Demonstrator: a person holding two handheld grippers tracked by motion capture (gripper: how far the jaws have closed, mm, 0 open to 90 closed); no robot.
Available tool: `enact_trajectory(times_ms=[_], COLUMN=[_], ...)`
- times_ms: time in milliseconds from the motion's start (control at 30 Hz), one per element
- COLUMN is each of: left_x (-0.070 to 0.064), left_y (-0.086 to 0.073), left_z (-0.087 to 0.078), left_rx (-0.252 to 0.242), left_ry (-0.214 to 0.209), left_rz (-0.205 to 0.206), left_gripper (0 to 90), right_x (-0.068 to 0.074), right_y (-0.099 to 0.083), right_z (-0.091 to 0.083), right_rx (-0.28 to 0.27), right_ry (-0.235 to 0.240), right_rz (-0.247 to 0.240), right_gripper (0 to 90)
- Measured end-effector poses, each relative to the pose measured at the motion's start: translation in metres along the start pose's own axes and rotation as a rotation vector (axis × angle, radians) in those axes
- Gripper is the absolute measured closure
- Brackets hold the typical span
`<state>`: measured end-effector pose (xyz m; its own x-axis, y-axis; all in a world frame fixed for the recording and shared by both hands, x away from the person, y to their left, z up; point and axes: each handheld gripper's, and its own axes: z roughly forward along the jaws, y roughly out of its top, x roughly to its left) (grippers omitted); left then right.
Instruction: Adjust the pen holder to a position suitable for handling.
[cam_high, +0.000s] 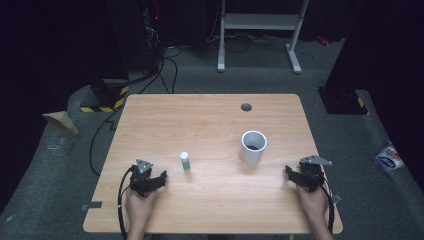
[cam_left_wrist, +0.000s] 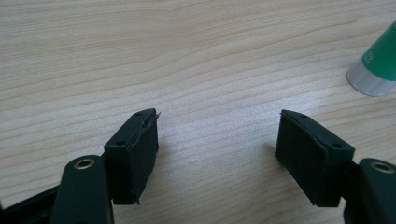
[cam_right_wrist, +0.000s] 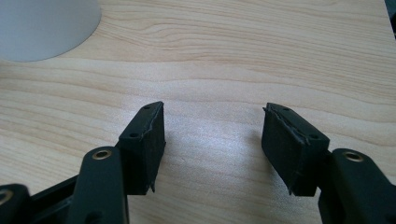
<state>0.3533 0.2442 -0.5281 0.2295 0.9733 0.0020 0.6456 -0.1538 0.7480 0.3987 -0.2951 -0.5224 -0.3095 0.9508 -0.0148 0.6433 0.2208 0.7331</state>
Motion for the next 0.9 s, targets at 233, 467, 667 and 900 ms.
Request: enact_trajectory(times_ms=[233, 467, 667, 900], left_x=[0.0004, 0.0004, 0.0004, 0.0005], left_y=[0.0001, 0.0001, 0.0001, 0.0002], left_z=[-0.0001, -0.0001, -0.0001, -0.0001], left_rx=[0.001, 0.001, 0.001, 0.001], left_ry=[-0.001, -0.001, 0.0, -0.001], left_rz=[0.001, 0.0, 0.001, 0.001], left_gripper=[29.8, 29.8, 29.8, 29.8], right_x=[0.0001, -0.0006, -0.0006, -0.001], right_y=[0.0, 0.0, -0.0004, -0.0006], right_z=[-0.0002, -0.0005, -0.0009, -0.0012], right_rx=[0.002, 0.002, -0.001, -0.004], right_ry=[-0.001, -0.002, -0.01, -0.012], right_rz=[0.0, 0.004, 0.013, 0.023], right_gripper=[39.6, 41.9, 43.4, 45.3])
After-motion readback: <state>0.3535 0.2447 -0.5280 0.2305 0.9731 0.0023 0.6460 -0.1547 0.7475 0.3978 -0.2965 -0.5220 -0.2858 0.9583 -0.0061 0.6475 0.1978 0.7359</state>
